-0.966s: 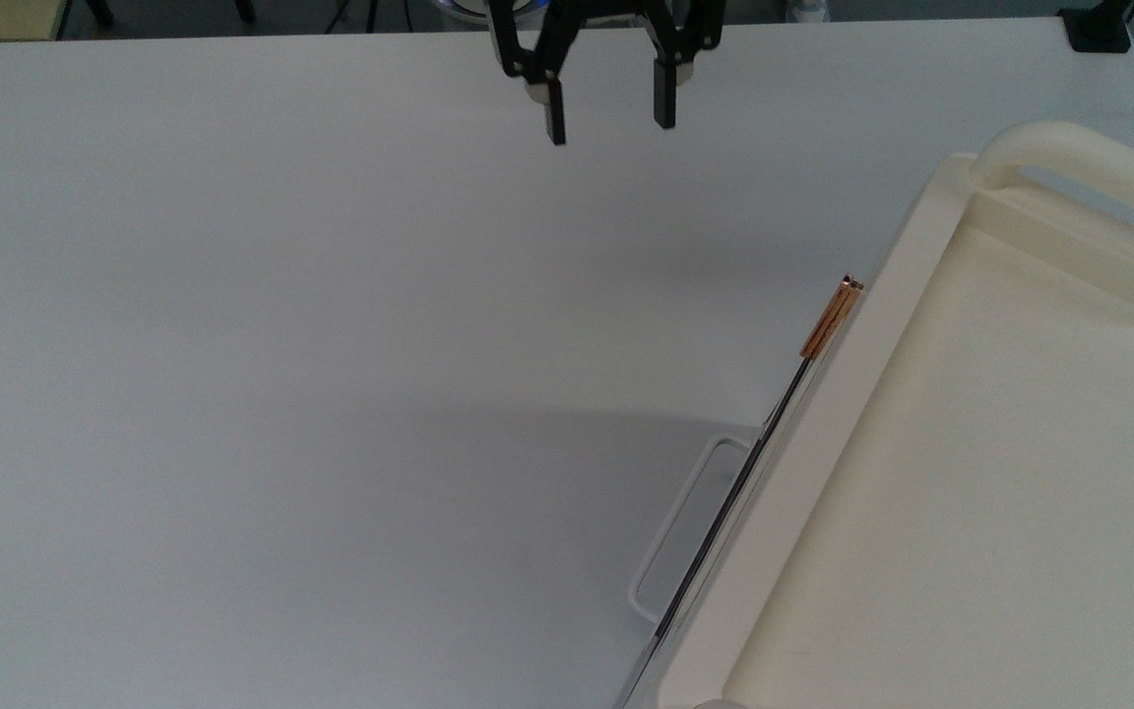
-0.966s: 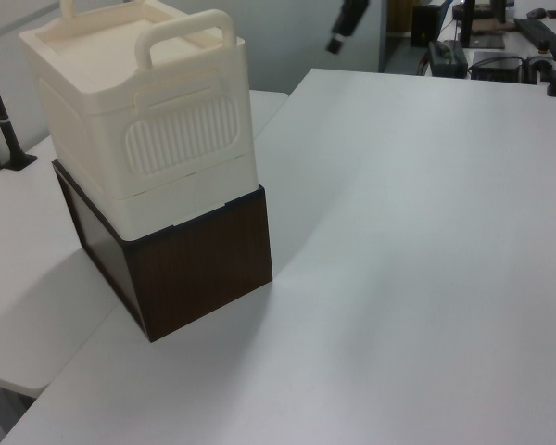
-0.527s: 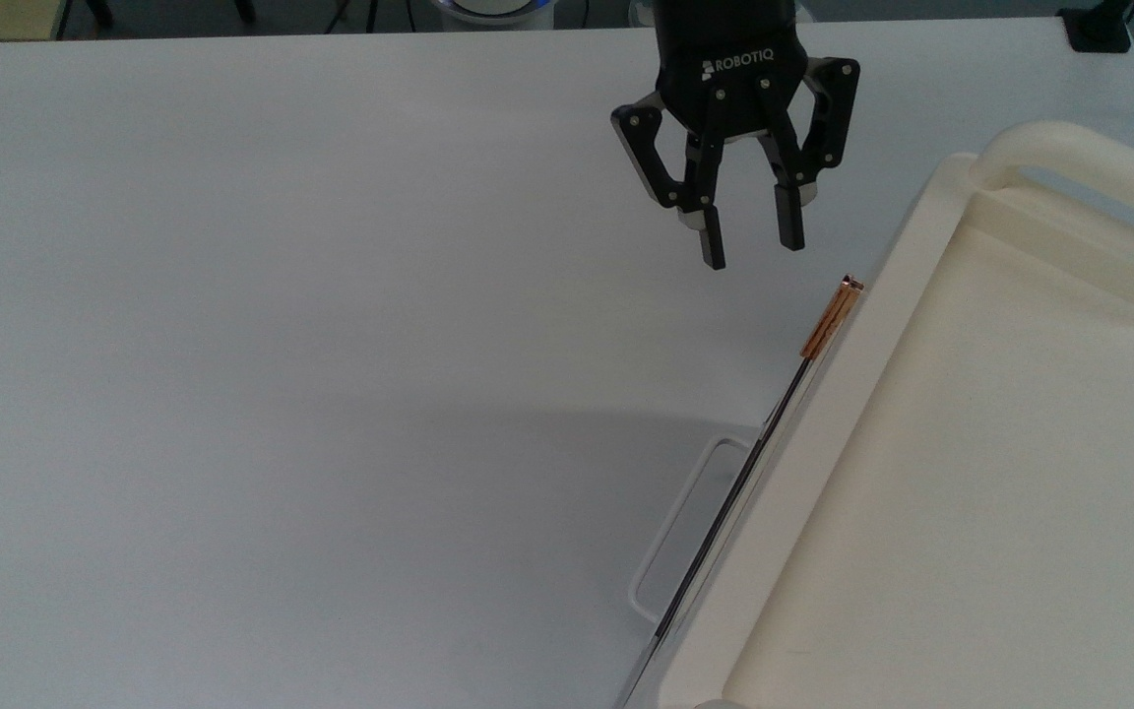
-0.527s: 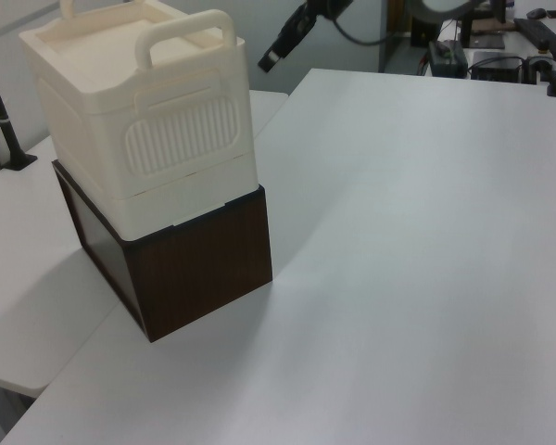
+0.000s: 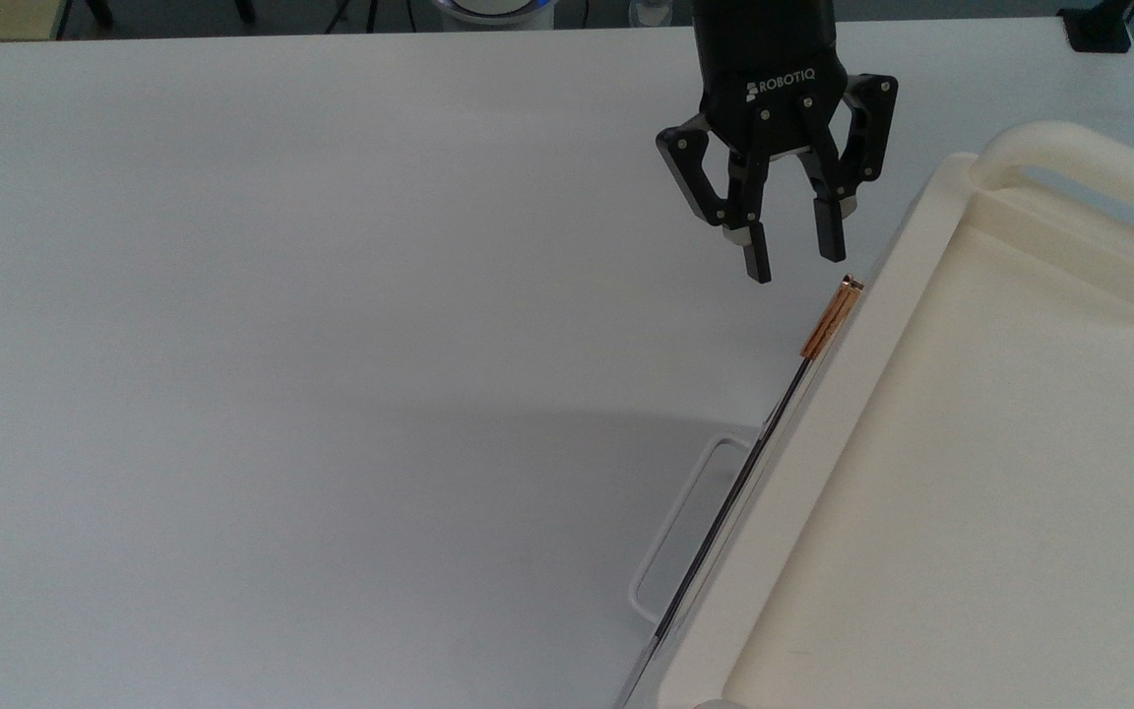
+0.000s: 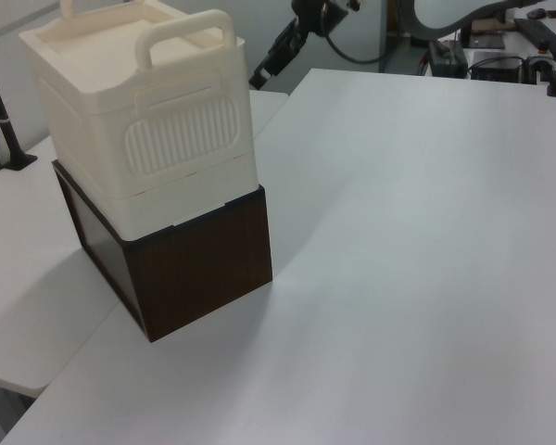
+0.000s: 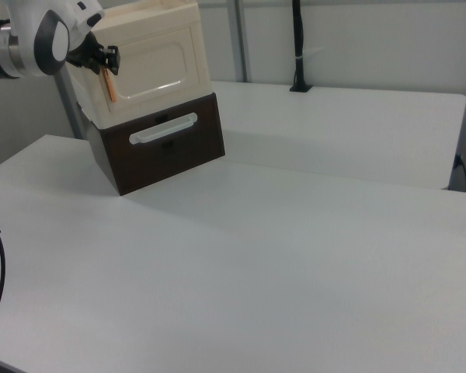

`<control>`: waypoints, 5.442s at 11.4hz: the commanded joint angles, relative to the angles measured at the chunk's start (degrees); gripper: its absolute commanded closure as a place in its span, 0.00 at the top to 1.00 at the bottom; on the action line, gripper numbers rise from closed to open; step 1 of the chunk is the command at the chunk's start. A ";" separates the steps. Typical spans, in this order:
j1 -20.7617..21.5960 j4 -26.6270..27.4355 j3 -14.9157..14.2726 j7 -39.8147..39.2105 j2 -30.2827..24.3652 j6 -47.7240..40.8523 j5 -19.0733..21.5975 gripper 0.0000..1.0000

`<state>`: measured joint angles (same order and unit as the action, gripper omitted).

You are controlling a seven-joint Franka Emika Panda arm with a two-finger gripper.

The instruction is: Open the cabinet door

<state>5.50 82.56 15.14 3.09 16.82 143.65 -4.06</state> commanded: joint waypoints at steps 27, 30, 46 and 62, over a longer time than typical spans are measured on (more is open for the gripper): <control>-6.90 3.57 3.58 -2.30 0.05 7.43 -0.24 0.00; -11.19 4.01 3.67 -2.04 -2.05 0.69 0.19 0.71; -19.04 -1.87 6.39 9.36 -5.15 -16.83 0.64 1.00; -21.41 -5.66 2.70 16.42 -1.96 -15.47 -9.12 1.00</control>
<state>-15.88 75.44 17.93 21.26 18.36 133.39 -13.31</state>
